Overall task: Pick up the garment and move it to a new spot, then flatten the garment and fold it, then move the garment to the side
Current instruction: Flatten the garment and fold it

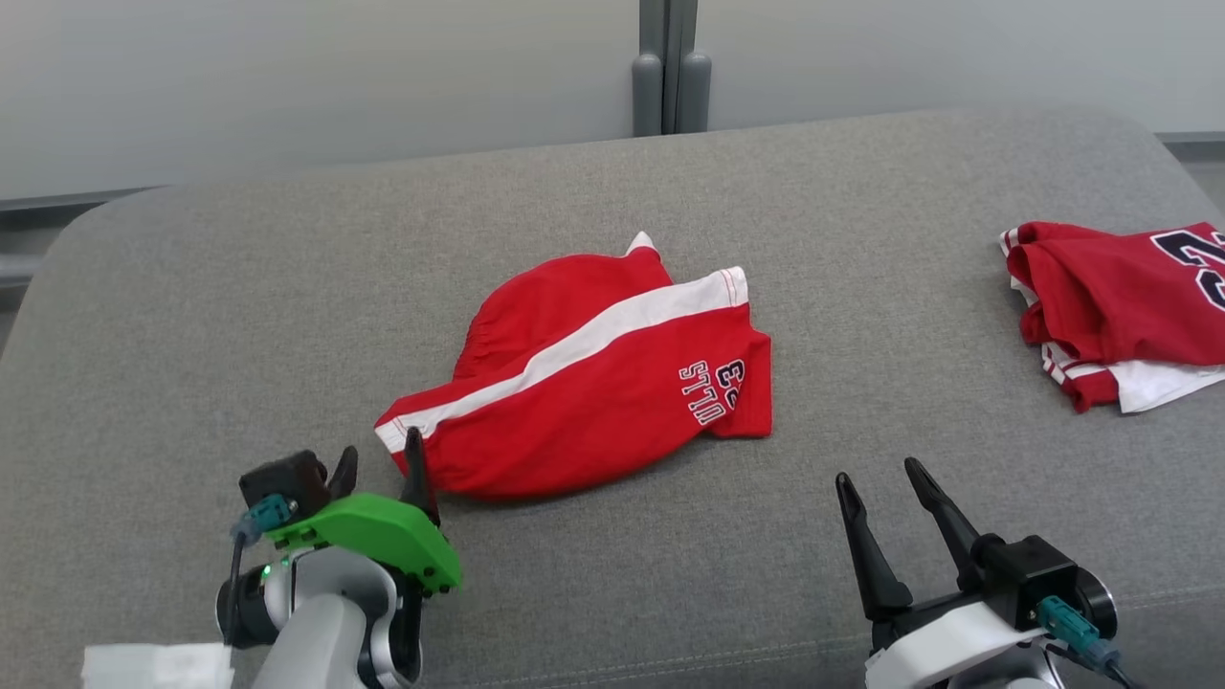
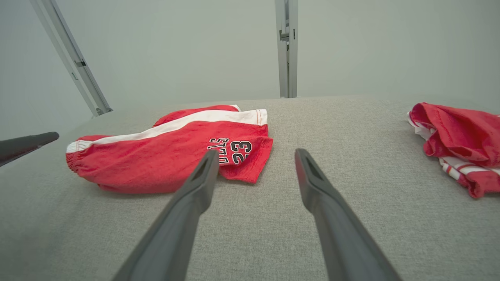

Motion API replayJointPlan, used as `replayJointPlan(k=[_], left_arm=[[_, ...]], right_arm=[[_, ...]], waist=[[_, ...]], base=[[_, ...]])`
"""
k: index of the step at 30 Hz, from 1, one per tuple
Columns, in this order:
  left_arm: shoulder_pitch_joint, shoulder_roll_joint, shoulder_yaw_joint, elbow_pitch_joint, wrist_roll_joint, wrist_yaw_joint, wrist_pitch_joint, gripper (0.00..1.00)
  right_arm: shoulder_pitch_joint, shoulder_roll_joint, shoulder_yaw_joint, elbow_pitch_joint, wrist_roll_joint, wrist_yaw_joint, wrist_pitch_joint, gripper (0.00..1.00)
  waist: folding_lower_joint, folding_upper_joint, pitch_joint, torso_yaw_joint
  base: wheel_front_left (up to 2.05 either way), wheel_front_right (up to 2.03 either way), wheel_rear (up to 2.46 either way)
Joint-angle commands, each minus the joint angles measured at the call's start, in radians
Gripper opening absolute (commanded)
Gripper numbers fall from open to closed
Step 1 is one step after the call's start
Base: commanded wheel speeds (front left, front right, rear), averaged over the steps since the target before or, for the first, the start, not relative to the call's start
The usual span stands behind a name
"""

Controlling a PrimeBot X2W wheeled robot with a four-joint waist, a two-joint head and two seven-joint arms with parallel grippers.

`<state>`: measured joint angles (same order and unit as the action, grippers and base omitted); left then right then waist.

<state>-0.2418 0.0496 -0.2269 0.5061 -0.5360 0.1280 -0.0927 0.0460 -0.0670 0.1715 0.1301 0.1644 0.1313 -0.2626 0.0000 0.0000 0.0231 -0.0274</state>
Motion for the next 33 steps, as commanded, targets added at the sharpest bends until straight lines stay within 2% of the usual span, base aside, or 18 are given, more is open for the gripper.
replayJointPlan(k=[1,7,15,16,17,18,19,20,28,33], left_arm=[[-0.048,0.003,0.001,0.028,-0.012,0.019,0.023,1.0],[-0.16,0.003,0.016,0.112,-0.06,0.063,0.085,1.0],[-0.15,0.012,0.01,0.117,-0.069,0.086,0.142,1.0],[-0.147,0.013,0.009,0.112,-0.07,0.087,0.143,0.89],[-0.144,0.016,0.009,0.107,-0.07,0.089,0.145,0.49],[-0.144,0.016,0.009,0.107,-0.07,0.089,0.145,0.49],[-0.141,0.018,0.008,0.103,-0.069,0.092,0.148,0.09],[-0.138,0.019,0.005,0.097,-0.068,0.092,0.153,0.0],[-0.075,0.032,-0.022,-0.002,-0.06,0.084,0.17,0.0],[0.0,0.061,-0.054,-0.128,-0.041,0.033,0.125,0.0]], right_arm=[[-0.02,-0.009,0.004,-0.001,-0.007,-0.001,-0.003,1.0],[-0.053,-0.024,0.011,-0.003,-0.003,-0.001,-0.003,1.0],[-0.059,-0.026,0.009,0.0,-0.007,-0.001,-0.003,1.0],[-0.06,-0.026,0.009,0.0,-0.007,-0.001,-0.003,1.0],[-0.06,-0.026,0.009,0.001,-0.007,-0.001,-0.003,1.0],[-0.06,-0.026,0.009,0.001,-0.007,-0.001,-0.003,1.0],[-0.06,-0.026,0.011,0.001,-0.007,-0.001,-0.003,1.0],[-0.061,-0.026,0.013,0.002,-0.007,-0.001,-0.003,1.0],[-0.059,-0.026,0.011,0.0,-0.009,-0.001,-0.003,1.0],[-0.065,-0.023,0.007,0.004,0.004,-0.001,-0.003,1.0]], waist=[[0.0,0.0,0.041,-0.002],[0.0,0.0,0.086,-0.015],[0.0,0.0,0.097,-0.023],[0.0,0.0,0.097,-0.023],[0.0,0.0,0.097,-0.022],[0.0,0.0,0.097,-0.022],[0.0,0.0,0.096,-0.022],[0.0,0.0,0.096,-0.022],[0.0,0.0,0.088,-0.013],[0.0,0.0,0.08,0.004]], base=[[0.0,0.0,0.0],[0.0,0.0,0.0],[0.0,0.0,0.0],[0.0,0.0,0.0],[0.0,0.0,0.0],[0.0,0.0,0.0],[0.0,0.0,0.0],[0.0,0.0,0.0],[0.0,0.0,0.0],[0.0,0.0,0.0]])
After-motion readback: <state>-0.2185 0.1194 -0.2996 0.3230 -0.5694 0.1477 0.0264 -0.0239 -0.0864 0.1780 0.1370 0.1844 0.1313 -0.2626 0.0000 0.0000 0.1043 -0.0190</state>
